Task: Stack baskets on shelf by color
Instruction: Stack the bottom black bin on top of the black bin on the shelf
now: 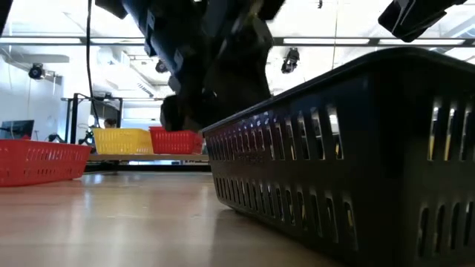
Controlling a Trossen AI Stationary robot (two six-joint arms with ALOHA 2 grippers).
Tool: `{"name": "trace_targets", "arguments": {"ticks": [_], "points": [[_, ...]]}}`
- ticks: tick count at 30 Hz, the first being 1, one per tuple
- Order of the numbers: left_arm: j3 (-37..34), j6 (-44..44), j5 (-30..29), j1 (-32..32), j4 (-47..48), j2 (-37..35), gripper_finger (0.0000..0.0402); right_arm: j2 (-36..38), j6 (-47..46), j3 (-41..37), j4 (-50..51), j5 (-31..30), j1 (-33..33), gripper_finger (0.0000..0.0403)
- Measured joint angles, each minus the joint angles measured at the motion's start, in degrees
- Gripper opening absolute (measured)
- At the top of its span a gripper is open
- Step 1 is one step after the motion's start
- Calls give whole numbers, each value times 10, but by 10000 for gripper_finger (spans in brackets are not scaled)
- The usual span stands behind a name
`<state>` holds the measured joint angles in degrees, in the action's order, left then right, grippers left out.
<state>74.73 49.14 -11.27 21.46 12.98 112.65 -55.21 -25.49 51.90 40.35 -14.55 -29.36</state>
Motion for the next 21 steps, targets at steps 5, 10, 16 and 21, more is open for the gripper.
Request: {"name": "trace_targets", "arguments": {"ticks": [5, 10, 16, 21], "points": [[0, 0, 3, -7, 4, 16, 140, 9, 0, 0, 0, 0, 0, 63], [1, -31, 20, -23, 39, 13, 76, 22, 0, 0, 0, 0, 0, 63], [3, -168, 134, -75, 52, 4, 6, 38, 6, 0, 1, -5, 0, 63], [25, -285, 203, -145, 163, -52, 1, 48, 6, 0, 0, -29, 0, 63]]}}
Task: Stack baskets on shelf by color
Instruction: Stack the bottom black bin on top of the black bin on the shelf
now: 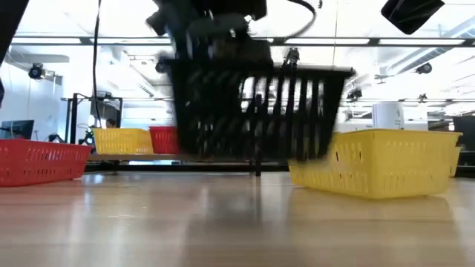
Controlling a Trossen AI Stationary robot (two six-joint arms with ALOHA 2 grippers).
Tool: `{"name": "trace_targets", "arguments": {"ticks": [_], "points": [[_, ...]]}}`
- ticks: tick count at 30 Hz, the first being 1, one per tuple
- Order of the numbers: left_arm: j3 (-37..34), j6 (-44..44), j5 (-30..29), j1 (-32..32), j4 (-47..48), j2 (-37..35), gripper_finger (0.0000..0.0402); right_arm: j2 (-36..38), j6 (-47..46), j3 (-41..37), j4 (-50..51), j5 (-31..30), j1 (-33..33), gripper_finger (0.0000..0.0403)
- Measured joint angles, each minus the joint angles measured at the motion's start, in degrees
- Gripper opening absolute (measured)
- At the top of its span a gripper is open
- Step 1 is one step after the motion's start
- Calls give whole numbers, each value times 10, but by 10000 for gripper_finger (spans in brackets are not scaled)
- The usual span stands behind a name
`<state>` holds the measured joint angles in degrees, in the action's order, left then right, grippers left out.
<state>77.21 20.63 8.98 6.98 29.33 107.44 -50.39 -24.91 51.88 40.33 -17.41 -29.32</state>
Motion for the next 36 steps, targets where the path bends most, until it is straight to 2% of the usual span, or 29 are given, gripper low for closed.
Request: {"name": "trace_targets", "arguments": {"ticks": [6, 9, 13, 20, 27, 31, 36], "points": [[46, -153, 51, -117, 133, -90, 0, 7, -14, 0, -4, -95, 0, 63], [86, -235, 57, -182, 191, -115, 0, 8, -25, 0, -8, -148, 2, 63], [140, -344, 58, -275, 232, -115, 0, 6, -48, 0, -8, -206, 7, 63], [198, -501, 57, -413, 213, -83, 0, -2, -95, 0, -18, -262, 34, 63], [212, -575, 59, -476, 126, -29, 0, -16, -166, 0, -22, -262, 65, 63], [212, -577, 95, -488, 79, -4, 0, -22, -219, 0, -27, -262, 72, 63], [215, -604, 111, -494, 73, 23, 0, -23, -258, 0, -46, -261, 73, 63]]}}
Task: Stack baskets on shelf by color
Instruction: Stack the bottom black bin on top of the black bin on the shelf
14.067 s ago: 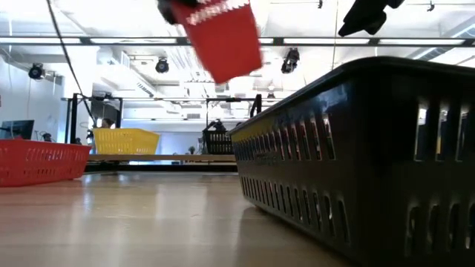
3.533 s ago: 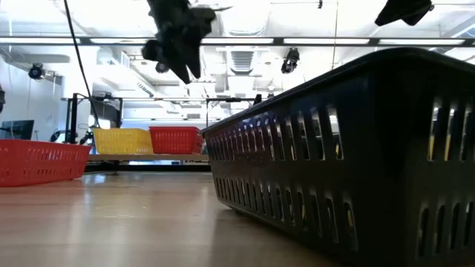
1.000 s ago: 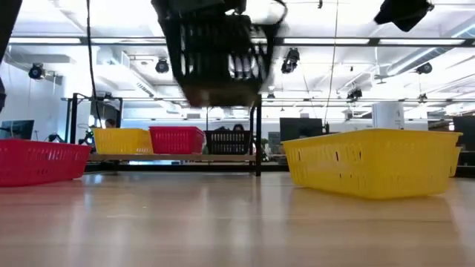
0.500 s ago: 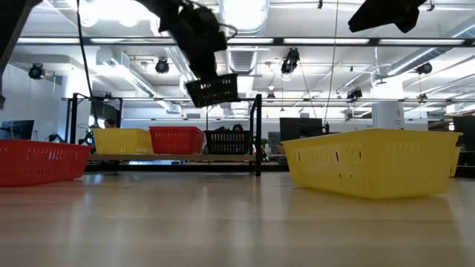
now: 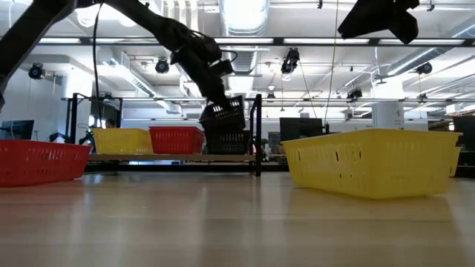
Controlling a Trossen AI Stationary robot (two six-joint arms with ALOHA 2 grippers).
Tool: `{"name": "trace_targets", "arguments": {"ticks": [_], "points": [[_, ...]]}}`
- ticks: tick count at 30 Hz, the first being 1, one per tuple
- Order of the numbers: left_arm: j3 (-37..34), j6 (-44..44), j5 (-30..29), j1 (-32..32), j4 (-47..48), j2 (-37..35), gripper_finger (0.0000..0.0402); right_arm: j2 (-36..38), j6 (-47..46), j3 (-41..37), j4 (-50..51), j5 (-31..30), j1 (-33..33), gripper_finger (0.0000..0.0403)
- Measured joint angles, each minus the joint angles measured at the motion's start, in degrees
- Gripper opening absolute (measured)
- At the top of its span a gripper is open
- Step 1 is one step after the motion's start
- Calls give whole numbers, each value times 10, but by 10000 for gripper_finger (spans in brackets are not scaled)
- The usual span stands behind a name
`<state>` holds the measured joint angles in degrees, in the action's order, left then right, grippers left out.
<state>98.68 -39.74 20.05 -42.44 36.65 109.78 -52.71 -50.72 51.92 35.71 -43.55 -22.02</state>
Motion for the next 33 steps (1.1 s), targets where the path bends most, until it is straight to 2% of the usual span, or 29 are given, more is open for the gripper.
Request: {"name": "trace_targets", "arguments": {"ticks": [8, 20, 28, 33], "points": [[1, -40, 15, -1, -2, 27, 0, 0, -39, 0, -8, 0, 1, 63], [-7, -106, -26, 1, -25, 43, 4, 0, -48, 0, -9, 0, 1, 63], [-8, -107, -29, 1, -36, 43, 79, 0, -48, 0, -8, 0, 1, 63], [1, -93, -71, 2, -30, 36, 117, 0, -47, 0, -5, -1, 1, 63]]}}
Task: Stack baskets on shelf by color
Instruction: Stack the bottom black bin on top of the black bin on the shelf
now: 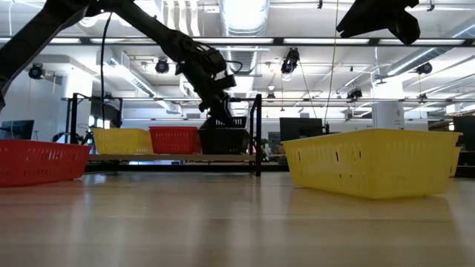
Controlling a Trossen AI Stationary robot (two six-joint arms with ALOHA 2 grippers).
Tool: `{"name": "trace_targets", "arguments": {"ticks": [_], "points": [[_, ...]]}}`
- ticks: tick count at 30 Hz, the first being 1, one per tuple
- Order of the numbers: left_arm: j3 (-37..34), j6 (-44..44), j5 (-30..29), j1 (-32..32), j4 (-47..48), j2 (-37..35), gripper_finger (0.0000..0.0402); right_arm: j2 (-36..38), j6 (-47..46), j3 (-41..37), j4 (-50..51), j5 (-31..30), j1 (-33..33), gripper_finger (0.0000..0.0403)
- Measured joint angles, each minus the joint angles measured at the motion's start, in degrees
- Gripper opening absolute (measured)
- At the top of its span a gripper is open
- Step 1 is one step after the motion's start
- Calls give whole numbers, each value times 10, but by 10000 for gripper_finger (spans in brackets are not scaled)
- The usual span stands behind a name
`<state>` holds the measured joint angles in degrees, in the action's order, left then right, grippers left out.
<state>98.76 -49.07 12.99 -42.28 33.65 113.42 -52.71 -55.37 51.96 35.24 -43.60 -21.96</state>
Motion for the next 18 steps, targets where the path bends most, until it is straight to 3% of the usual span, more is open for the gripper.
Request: {"name": "trace_targets", "arguments": {"ticks": [6, 10, 18], "points": [[3, 22, 16, 6, 32, -46, 127, 0, 1, 0, 0, 0, 0, 63], [-5, 23, 46, 11, 52, -48, 127, 0, 8, 0, 0, 0, 0, 63], [-52, 82, 48, 32, 44, -48, 127, 0, 19, 0, 0, 0, 0, 63]]}}
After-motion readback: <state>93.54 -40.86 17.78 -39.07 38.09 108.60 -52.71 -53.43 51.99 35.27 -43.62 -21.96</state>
